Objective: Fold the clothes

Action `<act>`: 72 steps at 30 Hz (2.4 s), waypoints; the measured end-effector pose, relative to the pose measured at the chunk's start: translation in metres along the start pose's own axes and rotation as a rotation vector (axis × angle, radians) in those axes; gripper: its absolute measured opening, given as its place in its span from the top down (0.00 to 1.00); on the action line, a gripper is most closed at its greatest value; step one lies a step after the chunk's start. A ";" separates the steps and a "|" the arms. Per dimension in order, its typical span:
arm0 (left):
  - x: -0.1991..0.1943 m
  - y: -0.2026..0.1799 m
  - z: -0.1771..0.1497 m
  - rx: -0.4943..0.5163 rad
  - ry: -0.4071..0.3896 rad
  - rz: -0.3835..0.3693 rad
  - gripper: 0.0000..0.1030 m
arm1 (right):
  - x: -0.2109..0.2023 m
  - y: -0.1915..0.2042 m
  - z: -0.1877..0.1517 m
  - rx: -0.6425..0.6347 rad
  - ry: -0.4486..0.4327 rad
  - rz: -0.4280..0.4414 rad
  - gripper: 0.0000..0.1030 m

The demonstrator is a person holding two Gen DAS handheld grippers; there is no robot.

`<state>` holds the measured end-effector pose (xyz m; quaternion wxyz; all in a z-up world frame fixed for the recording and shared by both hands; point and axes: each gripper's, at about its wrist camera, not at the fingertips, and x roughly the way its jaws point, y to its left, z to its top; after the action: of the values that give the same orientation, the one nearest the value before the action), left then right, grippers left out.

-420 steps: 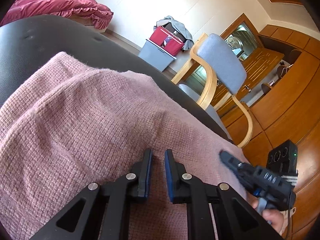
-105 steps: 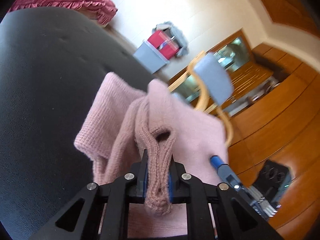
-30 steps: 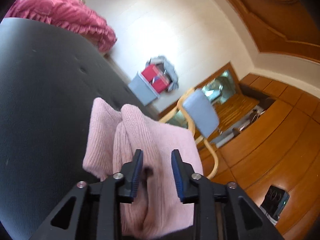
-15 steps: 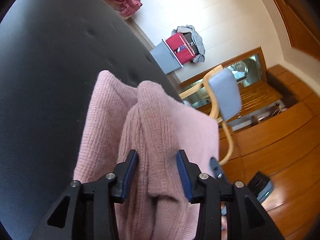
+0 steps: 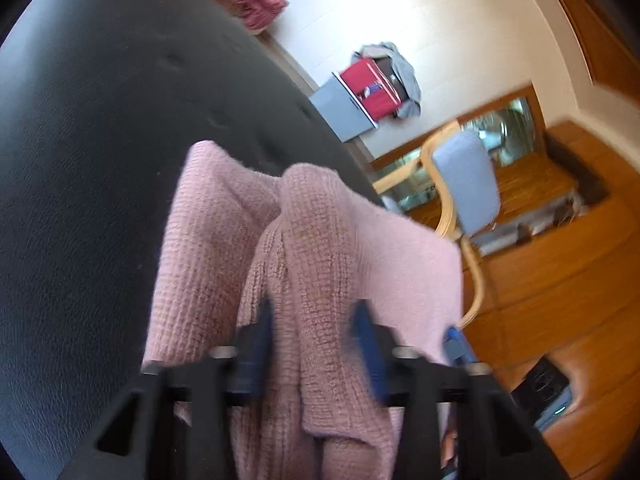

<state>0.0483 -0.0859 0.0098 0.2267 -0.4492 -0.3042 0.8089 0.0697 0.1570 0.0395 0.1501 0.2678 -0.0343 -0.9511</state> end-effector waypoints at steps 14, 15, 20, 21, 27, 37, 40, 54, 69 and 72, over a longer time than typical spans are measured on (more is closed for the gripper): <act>-0.030 0.030 -0.007 0.046 -0.112 0.025 0.84 | 0.002 0.014 0.000 -0.048 -0.001 0.052 0.65; -0.029 0.038 -0.008 0.033 -0.120 0.010 0.84 | 0.003 0.018 -0.001 -0.070 0.004 0.057 0.64; -0.033 0.046 -0.012 0.030 -0.148 -0.011 0.84 | 0.000 0.037 -0.002 -0.161 0.000 0.050 0.45; -0.033 0.045 -0.013 0.029 -0.152 -0.009 0.84 | -0.006 0.039 0.000 -0.169 -0.029 0.049 0.47; -0.036 0.053 -0.019 -0.002 -0.152 -0.039 0.81 | -0.020 0.021 0.036 -0.084 -0.064 0.000 0.83; -0.034 0.053 -0.026 0.004 -0.162 -0.023 0.80 | 0.064 -0.008 0.052 -0.029 0.132 -0.034 0.93; -0.031 0.050 -0.026 0.013 -0.163 -0.015 0.80 | 0.079 -0.036 0.035 0.108 0.135 -0.032 0.99; -0.035 0.060 -0.024 -0.021 -0.167 -0.071 0.80 | 0.030 -0.006 0.040 -0.022 0.045 -0.078 0.95; -0.097 0.039 -0.015 -0.034 -0.296 -0.029 0.80 | 0.017 0.008 0.039 -0.062 -0.014 0.010 0.96; -0.112 0.003 -0.010 0.034 -0.361 -0.050 0.79 | 0.024 0.027 0.036 -0.144 0.025 0.039 0.96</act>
<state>0.1118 -0.1573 0.0700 0.1958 -0.2852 -0.3372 0.8755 0.0391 0.1232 0.0618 0.1880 0.2673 0.0307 -0.9446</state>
